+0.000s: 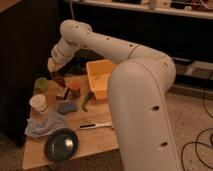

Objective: Place grapes in plastic cup

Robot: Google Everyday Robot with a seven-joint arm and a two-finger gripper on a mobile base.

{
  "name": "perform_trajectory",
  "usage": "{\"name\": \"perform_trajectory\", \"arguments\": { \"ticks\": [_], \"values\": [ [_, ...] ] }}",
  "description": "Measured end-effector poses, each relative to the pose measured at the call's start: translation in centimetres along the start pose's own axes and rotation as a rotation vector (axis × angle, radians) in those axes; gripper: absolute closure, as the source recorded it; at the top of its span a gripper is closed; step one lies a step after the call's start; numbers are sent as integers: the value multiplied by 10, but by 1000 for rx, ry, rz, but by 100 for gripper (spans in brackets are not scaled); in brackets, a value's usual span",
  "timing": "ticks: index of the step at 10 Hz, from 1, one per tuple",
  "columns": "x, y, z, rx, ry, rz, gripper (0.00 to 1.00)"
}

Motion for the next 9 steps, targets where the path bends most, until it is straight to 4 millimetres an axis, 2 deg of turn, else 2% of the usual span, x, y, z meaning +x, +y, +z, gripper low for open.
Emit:
{"name": "perform_trajectory", "arguments": {
  "ticks": [3,6,9],
  "values": [
    [-37,-10,23,-28,-27,-2,100],
    [-50,-22,42,-19,-34,-1,100],
    [-60,-40,51,-50,-66,20,100]
  ]
}}
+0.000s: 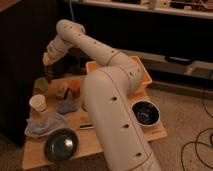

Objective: Place grapes in plastic cup

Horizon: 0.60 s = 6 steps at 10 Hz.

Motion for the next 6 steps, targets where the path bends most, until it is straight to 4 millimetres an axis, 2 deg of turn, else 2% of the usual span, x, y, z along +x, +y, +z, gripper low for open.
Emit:
{"name": "perform_trajectory", "arguments": {
  "ticks": [3,6],
  "values": [
    [-6,-14,5,-119,-68,1,100],
    [-11,-13,11,-243,-119,-21,100]
  ]
}}
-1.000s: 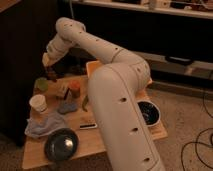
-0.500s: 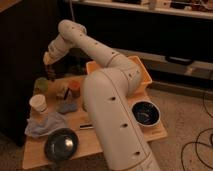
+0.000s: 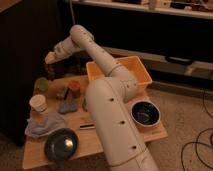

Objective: Place grapes in plastic cup

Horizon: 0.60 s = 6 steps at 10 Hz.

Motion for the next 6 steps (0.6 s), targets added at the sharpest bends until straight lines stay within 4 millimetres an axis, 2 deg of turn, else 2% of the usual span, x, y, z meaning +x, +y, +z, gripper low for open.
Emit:
{"name": "perform_trajectory", "arguments": {
  "ticks": [6],
  "values": [
    [-12,6,18,-89,-51,-52,100]
  ]
}}
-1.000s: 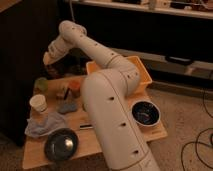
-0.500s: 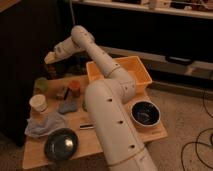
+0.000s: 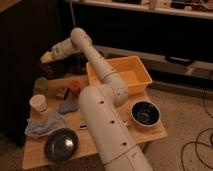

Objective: Place grapes in plastic cup

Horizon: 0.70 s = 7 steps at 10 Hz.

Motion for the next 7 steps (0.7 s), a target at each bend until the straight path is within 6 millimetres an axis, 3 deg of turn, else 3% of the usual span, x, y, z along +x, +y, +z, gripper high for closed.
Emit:
{"name": "perform_trajectory", "arguments": {
  "ticks": [7],
  "values": [
    [-8,6,12,-18,-13,-33,100]
  ]
}}
